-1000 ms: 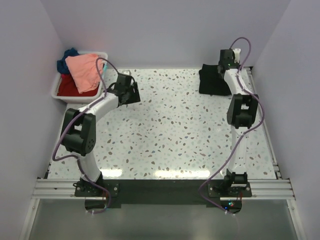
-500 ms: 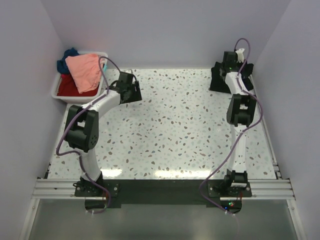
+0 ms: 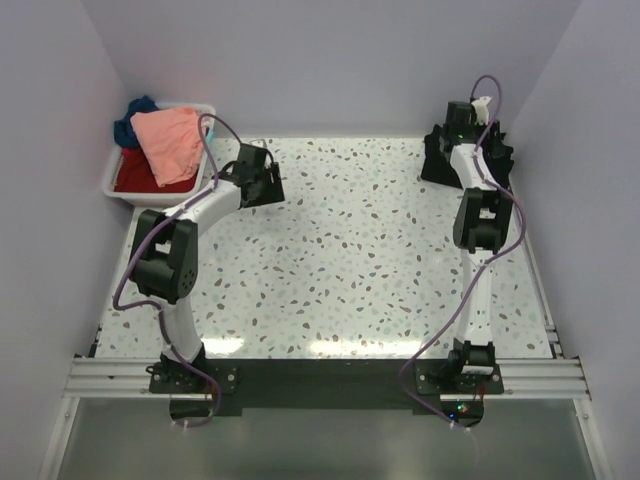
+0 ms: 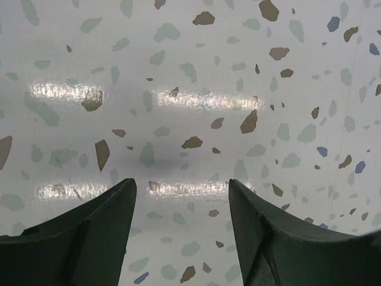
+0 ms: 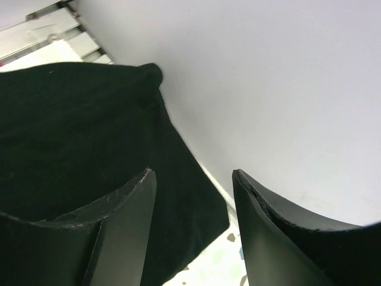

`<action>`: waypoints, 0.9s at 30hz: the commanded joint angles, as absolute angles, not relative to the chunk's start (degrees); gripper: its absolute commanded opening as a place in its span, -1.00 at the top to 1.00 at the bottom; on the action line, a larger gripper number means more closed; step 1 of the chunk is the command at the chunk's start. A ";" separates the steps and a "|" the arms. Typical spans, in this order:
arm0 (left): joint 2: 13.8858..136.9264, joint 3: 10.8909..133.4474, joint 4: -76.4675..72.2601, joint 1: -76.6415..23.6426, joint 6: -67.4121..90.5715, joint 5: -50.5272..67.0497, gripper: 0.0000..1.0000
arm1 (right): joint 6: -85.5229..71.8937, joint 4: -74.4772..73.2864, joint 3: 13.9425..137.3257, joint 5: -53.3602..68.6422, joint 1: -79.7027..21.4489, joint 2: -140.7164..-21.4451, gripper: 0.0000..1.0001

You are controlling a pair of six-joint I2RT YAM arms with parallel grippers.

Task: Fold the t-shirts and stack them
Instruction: Neatly place the folded tshirt to the corner

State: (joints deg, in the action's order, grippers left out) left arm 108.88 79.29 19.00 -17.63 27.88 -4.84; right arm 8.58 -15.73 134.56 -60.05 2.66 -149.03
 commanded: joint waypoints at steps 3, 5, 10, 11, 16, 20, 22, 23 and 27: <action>108.02 79.90 18.28 -17.23 27.60 -4.39 -0.37 | -1.47 -23.37 132.82 -49.08 0.44 -142.83 -0.13; 107.67 79.63 18.37 -17.31 27.68 -4.92 -0.37 | -4.38 -26.87 131.93 -45.28 -1.67 -141.42 -0.14; 106.79 78.40 18.63 -17.23 27.86 -5.98 -0.37 | -11.42 -32.87 131.14 -34.05 -5.27 -141.07 -0.13; 106.35 78.14 18.72 -17.23 27.95 -6.15 -0.37 | -12.12 -33.31 130.78 -32.62 -5.97 -140.80 -0.11; 104.94 76.12 18.19 -17.23 27.95 -6.59 -0.37 | -16.43 -35.85 131.39 -29.01 -7.03 -142.11 -0.10; 103.80 74.88 17.93 -17.23 27.86 -6.68 -0.37 | -18.01 -37.88 132.10 -29.35 -7.03 -143.26 -0.05; 103.54 74.27 17.93 -17.23 27.86 -6.59 -0.37 | -18.02 -37.62 131.31 -29.79 -6.94 -143.17 -0.04; 103.27 74.18 17.93 -17.31 27.95 -6.77 -0.37 | -18.10 -37.62 131.22 -29.88 -7.03 -143.26 -0.04; 102.66 73.48 17.93 -17.23 27.95 -7.12 -0.37 | -18.89 -36.74 129.82 -29.62 -6.77 -143.61 -0.04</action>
State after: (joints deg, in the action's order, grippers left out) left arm 106.00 74.11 19.00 -17.63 27.88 -5.96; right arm -16.56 -36.60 130.67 -30.20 -7.22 -145.43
